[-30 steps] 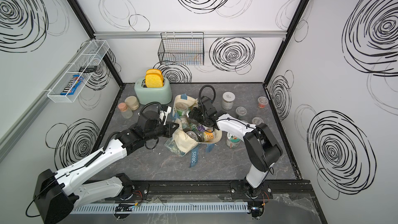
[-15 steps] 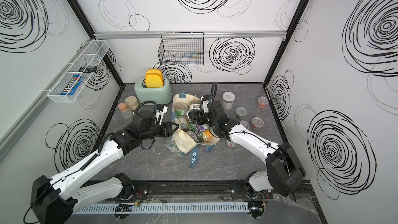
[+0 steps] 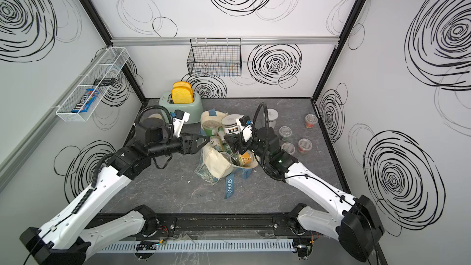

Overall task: Take out the seed jars from the canvas bag
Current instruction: Pick up the seed jar from the canvas bag.

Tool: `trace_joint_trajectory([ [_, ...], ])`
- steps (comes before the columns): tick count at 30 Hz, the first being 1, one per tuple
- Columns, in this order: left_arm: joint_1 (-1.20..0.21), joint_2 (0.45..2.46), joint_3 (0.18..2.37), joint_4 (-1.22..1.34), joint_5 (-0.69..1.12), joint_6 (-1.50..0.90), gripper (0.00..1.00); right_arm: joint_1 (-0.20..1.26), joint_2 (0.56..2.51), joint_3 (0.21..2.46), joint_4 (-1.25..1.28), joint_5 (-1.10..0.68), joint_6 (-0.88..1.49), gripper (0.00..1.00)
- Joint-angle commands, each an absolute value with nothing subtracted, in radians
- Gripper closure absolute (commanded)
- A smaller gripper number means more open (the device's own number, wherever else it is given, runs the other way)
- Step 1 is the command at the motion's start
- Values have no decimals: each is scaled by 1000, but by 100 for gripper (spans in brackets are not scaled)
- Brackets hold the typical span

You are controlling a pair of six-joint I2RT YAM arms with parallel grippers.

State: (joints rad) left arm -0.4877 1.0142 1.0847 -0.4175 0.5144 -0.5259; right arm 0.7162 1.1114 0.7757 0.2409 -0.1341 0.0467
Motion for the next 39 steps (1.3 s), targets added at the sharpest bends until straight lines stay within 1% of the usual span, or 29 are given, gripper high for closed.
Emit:
trace_joint_trajectory([
  [1,-483,1049,1126,-435,670,-497,4,777,1086,797,263,-139,-45,24],
  [10,-482,1094,1153,-476,712,-448,4,932,1112,852,177,-118,-85,24],
  [15,-478,1100,1143,-485,716,-437,4,983,1121,880,148,-121,-94,24],
  [20,-488,1105,1126,-455,766,-452,3,1008,1154,916,107,-142,-97,25],
  [25,-505,1111,1107,-446,769,-451,2,1022,1164,937,119,-183,-68,25],
  [29,-506,1118,1089,-441,772,-454,4,1035,1167,948,126,-178,-63,25],
  [34,-506,1120,1095,-457,774,-445,4,1047,1183,967,103,-164,-74,25],
  [35,-506,1124,1098,-464,765,-438,4,1048,1184,970,99,-161,-77,25],
  [36,-506,1126,1101,-474,754,-433,1,1051,1183,975,95,-157,-79,25],
  [39,-506,1132,1103,-499,713,-404,9,1052,1181,983,92,-153,-83,25],
])
